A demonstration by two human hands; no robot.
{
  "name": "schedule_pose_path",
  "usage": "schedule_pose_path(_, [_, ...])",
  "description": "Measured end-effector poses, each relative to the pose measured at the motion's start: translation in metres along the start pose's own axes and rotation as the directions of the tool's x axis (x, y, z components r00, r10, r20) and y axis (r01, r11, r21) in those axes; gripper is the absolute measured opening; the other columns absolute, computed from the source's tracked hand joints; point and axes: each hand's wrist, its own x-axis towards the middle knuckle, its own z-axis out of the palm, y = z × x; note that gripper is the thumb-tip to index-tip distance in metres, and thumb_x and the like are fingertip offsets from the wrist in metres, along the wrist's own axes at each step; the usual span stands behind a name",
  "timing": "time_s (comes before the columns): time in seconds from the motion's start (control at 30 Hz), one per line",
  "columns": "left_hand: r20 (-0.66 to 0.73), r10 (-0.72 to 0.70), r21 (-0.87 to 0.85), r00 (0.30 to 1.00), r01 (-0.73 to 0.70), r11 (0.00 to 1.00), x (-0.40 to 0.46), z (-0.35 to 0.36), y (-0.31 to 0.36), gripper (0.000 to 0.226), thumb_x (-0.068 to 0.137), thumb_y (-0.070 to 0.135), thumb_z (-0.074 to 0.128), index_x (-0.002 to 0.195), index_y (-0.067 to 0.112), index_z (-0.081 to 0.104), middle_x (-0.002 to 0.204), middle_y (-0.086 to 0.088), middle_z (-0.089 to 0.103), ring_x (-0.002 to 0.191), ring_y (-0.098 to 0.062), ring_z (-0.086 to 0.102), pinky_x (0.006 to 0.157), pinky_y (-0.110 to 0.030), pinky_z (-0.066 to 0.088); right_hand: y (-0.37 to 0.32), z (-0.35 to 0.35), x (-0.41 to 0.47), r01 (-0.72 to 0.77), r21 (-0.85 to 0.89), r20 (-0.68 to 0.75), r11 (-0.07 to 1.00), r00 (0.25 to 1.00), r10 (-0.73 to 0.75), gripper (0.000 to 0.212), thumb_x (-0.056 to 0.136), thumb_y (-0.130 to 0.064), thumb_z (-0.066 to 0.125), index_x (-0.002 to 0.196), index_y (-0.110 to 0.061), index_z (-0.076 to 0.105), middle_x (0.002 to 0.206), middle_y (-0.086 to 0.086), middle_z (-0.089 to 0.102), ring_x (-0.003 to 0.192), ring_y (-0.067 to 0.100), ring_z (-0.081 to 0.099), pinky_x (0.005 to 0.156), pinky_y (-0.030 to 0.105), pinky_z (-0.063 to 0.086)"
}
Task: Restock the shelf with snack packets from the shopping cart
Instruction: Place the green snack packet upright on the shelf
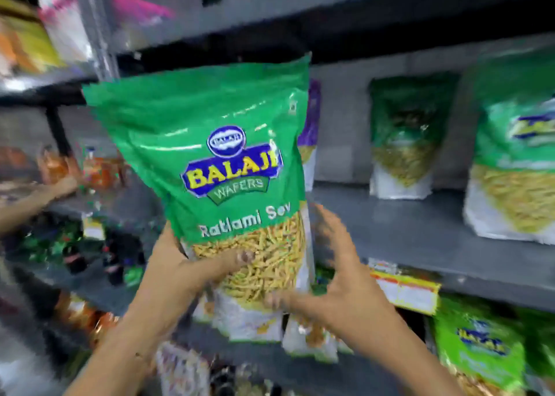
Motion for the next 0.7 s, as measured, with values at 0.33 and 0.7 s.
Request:
schedule_pose_path(0.33, [0.335, -0.036, -0.117, 0.941, 0.080, 0.990, 0.123, 0.169, -0.004, 0.077, 0.036, 0.019, 0.094, 0.107, 0.007, 0.065, 0.092, -0.003, 0.079, 0.081, -0.018, 0.074, 0.070, -0.030, 0.061, 0.033, -0.135, 0.032, -0.090, -0.070, -0.355, 0.993, 0.933, 0.059, 0.087, 0.042, -0.032, 0.096, 0.113, -0.030, 0.045, 0.107, -0.017, 0.068, 0.103, 0.001, 0.065, 0.088, 0.030, 0.055])
schedule_pose_path(0.7, [0.314, -0.293, 0.025, 0.903, 0.301, 0.953, 0.139, 0.198, -0.051, 0.037, 0.074, 0.015, 0.080, 0.093, 0.031, 0.052, 0.092, 0.014, 0.065, 0.074, 0.003, 0.060, 0.053, -0.022, 0.050, 0.071, -0.148, 0.081, -0.321, -0.133, -0.365, 0.938, 0.896, 0.255, 0.086, 0.057, -0.014, 0.091, 0.125, -0.012, 0.038, 0.107, -0.005, 0.051, 0.100, 0.012, 0.049, 0.079, 0.021, 0.037])
